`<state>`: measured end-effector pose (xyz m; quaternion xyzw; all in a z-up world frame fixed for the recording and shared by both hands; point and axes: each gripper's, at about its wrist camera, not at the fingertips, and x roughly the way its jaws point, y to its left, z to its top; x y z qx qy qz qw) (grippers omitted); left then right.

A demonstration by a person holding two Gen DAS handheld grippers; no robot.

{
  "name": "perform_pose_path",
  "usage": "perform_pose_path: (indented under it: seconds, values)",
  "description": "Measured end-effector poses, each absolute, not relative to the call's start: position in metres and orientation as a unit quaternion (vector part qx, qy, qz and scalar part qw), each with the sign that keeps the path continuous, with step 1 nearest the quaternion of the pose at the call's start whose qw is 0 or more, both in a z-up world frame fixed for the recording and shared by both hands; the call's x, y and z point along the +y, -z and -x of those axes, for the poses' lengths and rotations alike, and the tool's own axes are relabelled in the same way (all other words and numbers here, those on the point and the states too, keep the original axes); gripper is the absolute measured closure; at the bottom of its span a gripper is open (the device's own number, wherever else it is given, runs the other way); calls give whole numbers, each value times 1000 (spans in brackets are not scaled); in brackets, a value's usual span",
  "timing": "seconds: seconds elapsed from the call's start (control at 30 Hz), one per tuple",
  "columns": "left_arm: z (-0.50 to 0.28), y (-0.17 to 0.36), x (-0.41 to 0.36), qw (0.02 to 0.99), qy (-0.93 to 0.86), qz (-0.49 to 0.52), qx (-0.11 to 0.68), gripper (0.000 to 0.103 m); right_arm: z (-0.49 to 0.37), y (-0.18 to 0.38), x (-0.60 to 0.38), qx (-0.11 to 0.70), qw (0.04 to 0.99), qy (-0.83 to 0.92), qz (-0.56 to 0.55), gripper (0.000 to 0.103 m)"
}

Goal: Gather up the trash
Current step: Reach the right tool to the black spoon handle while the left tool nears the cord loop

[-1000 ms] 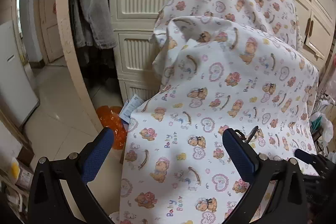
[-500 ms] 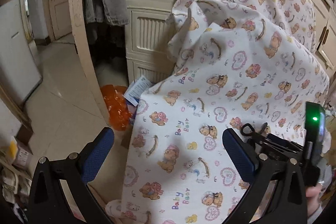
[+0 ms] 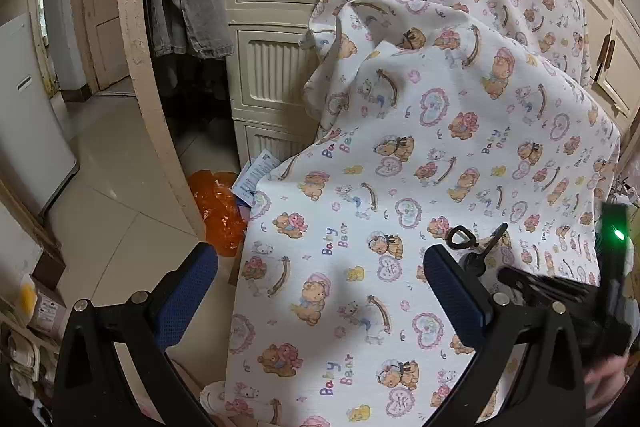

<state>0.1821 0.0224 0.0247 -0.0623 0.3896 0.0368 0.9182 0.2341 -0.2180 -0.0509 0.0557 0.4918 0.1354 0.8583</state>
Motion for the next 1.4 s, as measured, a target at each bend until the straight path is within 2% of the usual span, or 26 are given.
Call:
perform_pose_path:
  seconds: [0.17, 0.2, 0.27, 0.3, 0.33, 0.4, 0.43, 0.6, 0.7, 0.73, 0.77, 0.8, 0.87, 0.93, 1.0, 1.13, 1.4]
  values:
    - [-183, -24, 21, 918, -38, 66, 390, 1, -214, 47, -235, 489, 860, -137, -48, 101]
    - [-184, -24, 21, 917, -38, 68, 390, 1, -213, 48, -238, 492, 859, -133, -54, 97]
    - [-184, -24, 22, 917, -41, 72, 391, 1, -218, 46, -245, 495, 857, -127, -72, 80]
    - [-184, -24, 23, 916, -43, 74, 392, 1, -223, 44, -243, 491, 859, -121, -77, 62]
    - [-185, -24, 24, 915, -44, 77, 393, 1, -224, 41, -243, 484, 863, -115, -82, 51]
    - [-186, -23, 26, 913, -46, 83, 396, 1, -227, 41, -234, 477, 868, -110, -84, 46]
    - [-186, -23, 27, 912, -46, 86, 397, 1, -230, 43, -227, 479, 867, -110, -85, 39]
    - [-189, -21, 31, 910, -47, 88, 403, 1, -250, 48, -191, 479, 871, -81, -73, 34]
    - [-189, -20, 33, 909, -48, 87, 404, 1, -261, 53, -175, 483, 872, -59, -41, 34]
    - [-189, -20, 34, 909, -49, 86, 404, 1, -263, 55, -172, 484, 873, -56, -37, 37]
    - [-189, -20, 34, 909, -51, 86, 404, 1, -264, 58, -168, 483, 873, -53, -35, 43]
    - [-189, -20, 35, 909, -52, 86, 405, 1, -263, 59, -168, 483, 873, -50, -30, 53]
    - [-189, -19, 36, 908, -52, 88, 406, 1, -258, 61, -166, 476, 878, -49, -7, 64]
    - [-189, -18, 36, 908, -53, 87, 406, 1, -250, 61, -169, 471, 880, -63, -1, 81]
    - [-188, -18, 36, 908, -55, 86, 406, 1, -239, 60, -178, 475, 875, -89, -13, 91]
    - [-187, -18, 33, 908, -52, 84, 407, 1, -211, 58, -199, 470, 876, -113, -8, 99]
    - [-188, -13, 16, 909, -47, 61, 409, 1, -177, 49, -254, 464, 878, -113, -20, 100]
